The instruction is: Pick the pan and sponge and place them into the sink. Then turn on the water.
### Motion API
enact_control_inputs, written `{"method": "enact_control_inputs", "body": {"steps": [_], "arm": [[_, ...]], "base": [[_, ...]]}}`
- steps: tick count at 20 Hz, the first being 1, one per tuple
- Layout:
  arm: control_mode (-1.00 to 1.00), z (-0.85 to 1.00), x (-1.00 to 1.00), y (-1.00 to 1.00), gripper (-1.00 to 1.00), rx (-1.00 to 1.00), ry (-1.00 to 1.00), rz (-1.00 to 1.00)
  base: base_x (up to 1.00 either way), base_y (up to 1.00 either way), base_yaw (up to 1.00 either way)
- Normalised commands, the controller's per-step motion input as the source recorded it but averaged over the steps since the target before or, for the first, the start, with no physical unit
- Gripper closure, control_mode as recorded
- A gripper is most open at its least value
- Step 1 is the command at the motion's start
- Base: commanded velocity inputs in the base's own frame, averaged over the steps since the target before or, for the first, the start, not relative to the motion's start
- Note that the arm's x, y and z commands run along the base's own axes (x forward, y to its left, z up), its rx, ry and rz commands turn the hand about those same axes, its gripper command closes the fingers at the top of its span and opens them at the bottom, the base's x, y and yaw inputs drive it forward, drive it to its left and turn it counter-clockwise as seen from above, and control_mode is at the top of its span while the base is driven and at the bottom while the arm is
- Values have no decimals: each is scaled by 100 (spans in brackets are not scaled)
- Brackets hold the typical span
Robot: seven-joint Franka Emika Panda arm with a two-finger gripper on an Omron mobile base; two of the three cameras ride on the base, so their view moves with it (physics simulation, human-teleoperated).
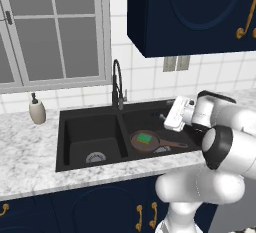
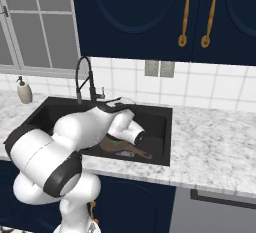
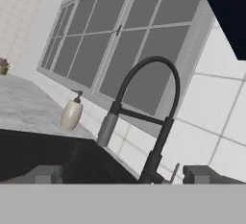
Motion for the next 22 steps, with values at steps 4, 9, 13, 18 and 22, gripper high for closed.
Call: {"method": "enact_control_inputs", "body": {"steps": [4,9,13,18,22], "arm": [[-100,17,19,34,-100,11,-16,0],[-100,21,21,26,-100,15,0,0],[-100,20,28,19,-100,14,6,0],[-100,6,29,23,-100,12,14,0],[-100,0,23,2,-100,10,7,0]], "base": [[0,0,0],[0,0,0],[0,0,0],[0,0,0],[0,0,0]]}}
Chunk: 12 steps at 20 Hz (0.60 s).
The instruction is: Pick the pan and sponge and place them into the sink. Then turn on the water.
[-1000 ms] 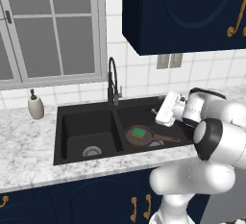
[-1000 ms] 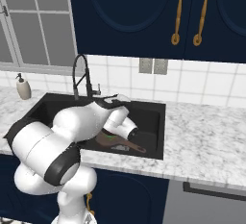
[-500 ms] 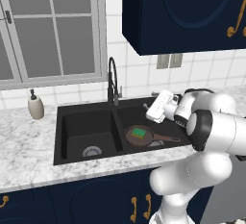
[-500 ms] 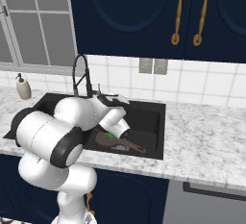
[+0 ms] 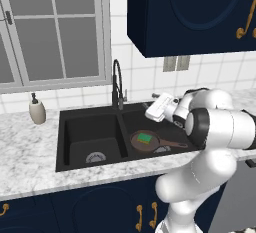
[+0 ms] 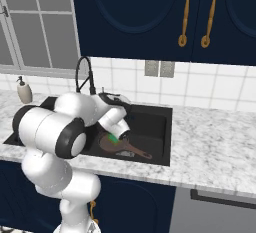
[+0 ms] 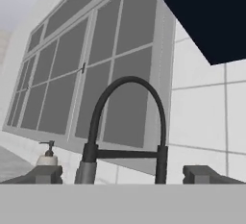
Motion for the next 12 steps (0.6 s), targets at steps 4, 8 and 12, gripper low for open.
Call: {"method": "enact_control_inputs", "body": {"steps": [4,8,12], "arm": [[-100,0,22,0,-100,6,0,0],[-100,0,23,9,-100,0,0,0],[-100,0,12,0,-100,-2,0,0]], "base": [[0,0,0],[0,0,0],[0,0,0]]}}
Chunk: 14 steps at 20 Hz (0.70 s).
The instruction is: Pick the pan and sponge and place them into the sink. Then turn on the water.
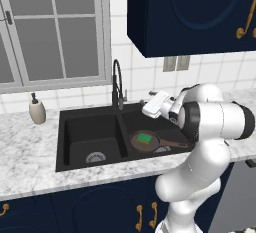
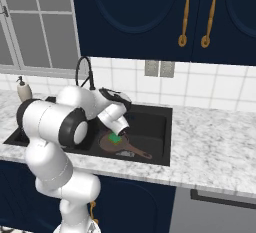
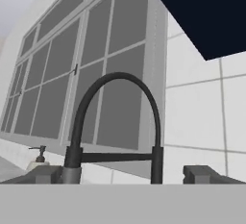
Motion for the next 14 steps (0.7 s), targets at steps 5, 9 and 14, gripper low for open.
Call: {"method": "enact_control_inputs", "body": {"steps": [5,9,14], "arm": [[-100,-4,9,0,-100,-6,1,0],[-100,-3,21,0,-100,-7,9,0],[-100,-8,32,13,-100,-1,14,0]], "base": [[0,0,0],[0,0,0],[0,0,0]]}}
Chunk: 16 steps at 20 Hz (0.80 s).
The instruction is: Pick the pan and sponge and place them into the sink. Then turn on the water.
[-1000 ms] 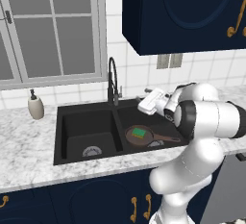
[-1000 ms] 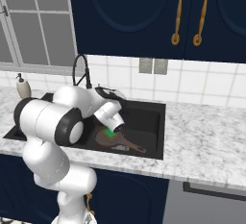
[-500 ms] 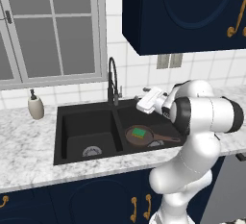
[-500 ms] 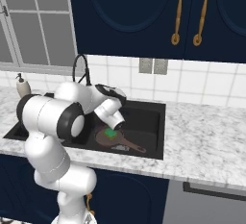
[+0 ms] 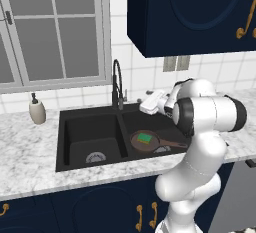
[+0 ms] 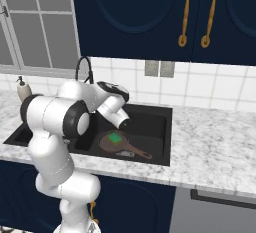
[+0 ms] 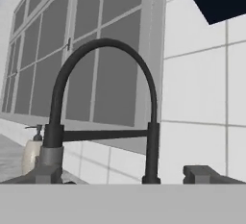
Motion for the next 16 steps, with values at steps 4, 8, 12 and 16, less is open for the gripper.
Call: {"method": "enact_control_inputs", "body": {"steps": [4,8,12,16], "arm": [[-100,-20,10,34,-100,-2,10,0],[-100,-8,20,16,-100,-1,1,0],[-100,-2,42,5,-100,-5,0,0],[-100,-11,48,0,-100,-8,0,0]], "base": [[0,0,0],[0,0,0],[0,0,0],[0,0,0]]}}
